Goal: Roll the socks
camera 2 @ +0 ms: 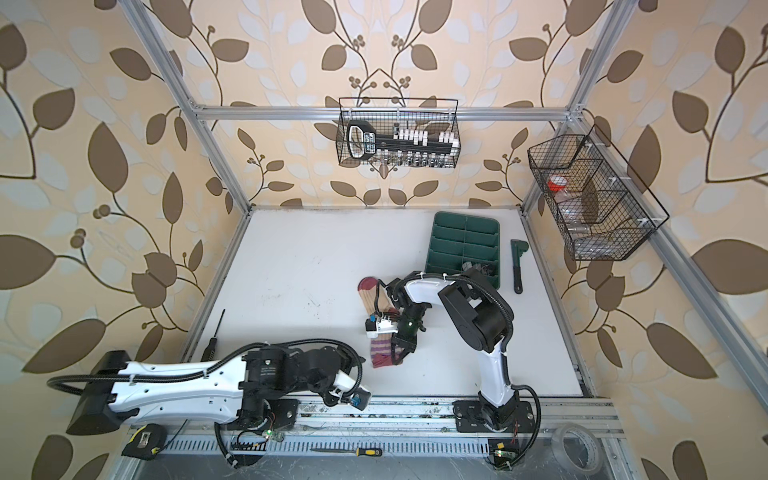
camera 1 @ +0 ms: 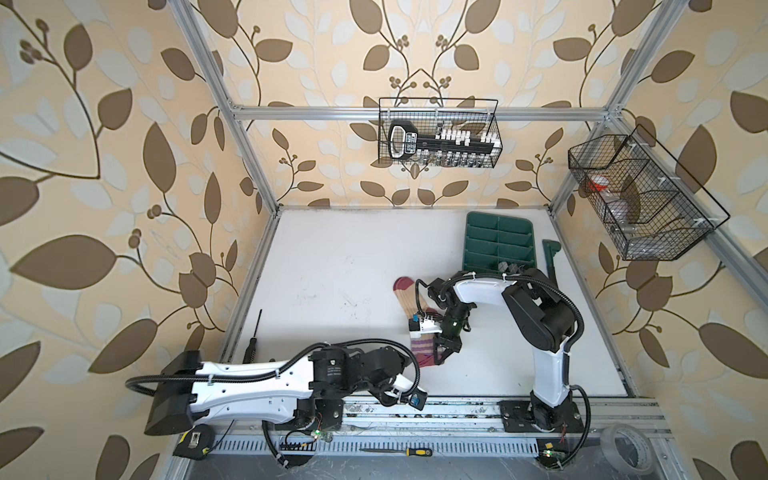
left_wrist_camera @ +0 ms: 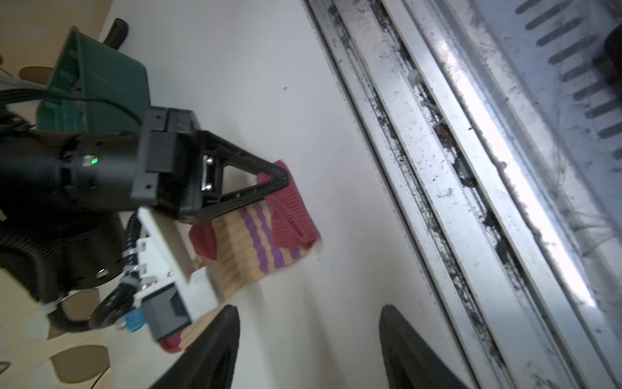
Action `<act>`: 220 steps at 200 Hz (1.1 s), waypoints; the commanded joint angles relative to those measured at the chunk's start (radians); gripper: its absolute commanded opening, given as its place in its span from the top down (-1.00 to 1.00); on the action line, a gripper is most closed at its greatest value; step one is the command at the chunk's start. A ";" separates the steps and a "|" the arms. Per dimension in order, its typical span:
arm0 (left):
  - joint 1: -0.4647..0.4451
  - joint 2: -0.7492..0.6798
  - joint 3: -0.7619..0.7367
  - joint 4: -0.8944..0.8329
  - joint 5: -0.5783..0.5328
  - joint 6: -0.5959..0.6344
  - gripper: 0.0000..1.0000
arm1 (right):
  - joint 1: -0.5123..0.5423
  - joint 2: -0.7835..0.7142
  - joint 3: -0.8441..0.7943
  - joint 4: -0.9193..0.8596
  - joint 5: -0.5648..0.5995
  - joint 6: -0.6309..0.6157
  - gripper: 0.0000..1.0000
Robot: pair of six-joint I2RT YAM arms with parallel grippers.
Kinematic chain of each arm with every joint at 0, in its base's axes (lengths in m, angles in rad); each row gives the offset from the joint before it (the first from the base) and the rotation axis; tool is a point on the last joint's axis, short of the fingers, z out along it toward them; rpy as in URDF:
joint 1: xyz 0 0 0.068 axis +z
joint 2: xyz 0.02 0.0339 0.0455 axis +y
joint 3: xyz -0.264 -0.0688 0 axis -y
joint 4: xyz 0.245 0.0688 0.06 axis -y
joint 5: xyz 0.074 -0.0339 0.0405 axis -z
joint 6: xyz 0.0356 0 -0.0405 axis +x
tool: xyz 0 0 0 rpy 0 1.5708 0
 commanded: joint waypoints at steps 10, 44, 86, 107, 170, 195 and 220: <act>-0.051 0.140 -0.019 0.230 -0.070 -0.106 -0.27 | -0.002 0.042 0.013 -0.019 0.013 -0.009 1.00; -0.055 0.276 -0.025 0.372 -0.157 -0.140 -0.21 | -0.004 0.038 0.009 0.003 0.015 -0.001 1.00; -0.055 0.382 -0.035 0.452 -0.212 -0.191 -0.05 | -0.009 0.033 0.018 0.005 0.017 0.004 1.00; -0.054 0.403 -0.060 0.513 -0.241 -0.240 0.01 | -0.012 0.028 0.021 0.005 0.009 0.005 1.00; -0.050 0.569 -0.043 0.573 -0.314 -0.286 0.26 | -0.011 0.028 0.021 0.005 0.009 0.008 1.00; -0.047 0.614 -0.029 0.582 -0.323 -0.297 0.38 | -0.013 0.019 0.018 0.005 0.011 0.009 1.00; -0.041 0.641 -0.010 0.568 -0.324 -0.304 0.48 | -0.015 0.000 0.013 0.005 0.015 0.009 1.00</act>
